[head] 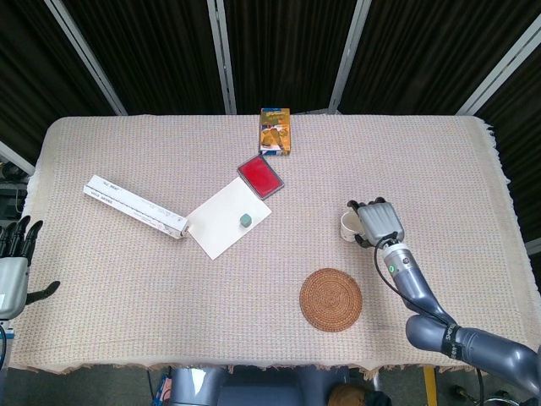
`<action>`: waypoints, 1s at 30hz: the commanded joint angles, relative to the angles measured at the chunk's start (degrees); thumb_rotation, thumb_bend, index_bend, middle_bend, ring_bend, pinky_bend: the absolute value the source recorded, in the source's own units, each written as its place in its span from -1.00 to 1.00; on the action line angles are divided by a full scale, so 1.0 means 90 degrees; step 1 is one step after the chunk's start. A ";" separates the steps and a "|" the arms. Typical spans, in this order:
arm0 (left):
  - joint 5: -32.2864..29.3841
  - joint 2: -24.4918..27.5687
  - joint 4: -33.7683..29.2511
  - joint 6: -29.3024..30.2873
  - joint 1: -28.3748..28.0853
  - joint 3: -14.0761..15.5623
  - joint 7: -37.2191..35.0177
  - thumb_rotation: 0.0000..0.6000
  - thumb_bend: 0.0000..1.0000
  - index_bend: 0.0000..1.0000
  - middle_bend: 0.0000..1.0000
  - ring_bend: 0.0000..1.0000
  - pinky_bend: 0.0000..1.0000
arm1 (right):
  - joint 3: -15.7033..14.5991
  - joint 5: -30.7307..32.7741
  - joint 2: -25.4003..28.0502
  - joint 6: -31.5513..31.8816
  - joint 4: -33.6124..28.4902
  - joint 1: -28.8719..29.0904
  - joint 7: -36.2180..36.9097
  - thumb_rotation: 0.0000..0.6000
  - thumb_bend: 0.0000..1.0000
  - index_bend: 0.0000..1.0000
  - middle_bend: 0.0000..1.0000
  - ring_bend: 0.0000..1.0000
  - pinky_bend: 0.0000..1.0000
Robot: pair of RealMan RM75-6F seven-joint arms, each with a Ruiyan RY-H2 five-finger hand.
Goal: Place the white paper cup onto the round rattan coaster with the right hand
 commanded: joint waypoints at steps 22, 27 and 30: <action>0.0615 0.0284 -0.0253 0.0217 0.0161 0.0247 -0.0412 1.00 -1.00 -1.00 -1.00 -1.00 -1.00 | -0.1490 -0.2980 0.1379 0.1026 -0.2969 -0.1040 0.0170 1.00 -0.50 -0.59 -0.26 -0.33 -0.54; 0.0674 0.0312 -0.0262 0.0244 0.0191 0.0274 -0.0460 1.00 -1.00 -1.00 -1.00 -1.00 -1.00 | -0.1559 -0.2932 0.1122 0.1003 -0.2757 -0.1093 0.0077 1.00 -0.50 -0.59 -0.26 -0.33 -0.54; 0.0673 0.0313 -0.0262 0.0239 0.0196 0.0272 -0.0473 1.00 -1.00 -1.00 -1.00 -1.00 -1.00 | -0.1592 -0.2857 0.0985 0.0938 -0.2606 -0.1107 0.0056 1.00 -0.50 -0.59 -0.26 -0.33 -0.54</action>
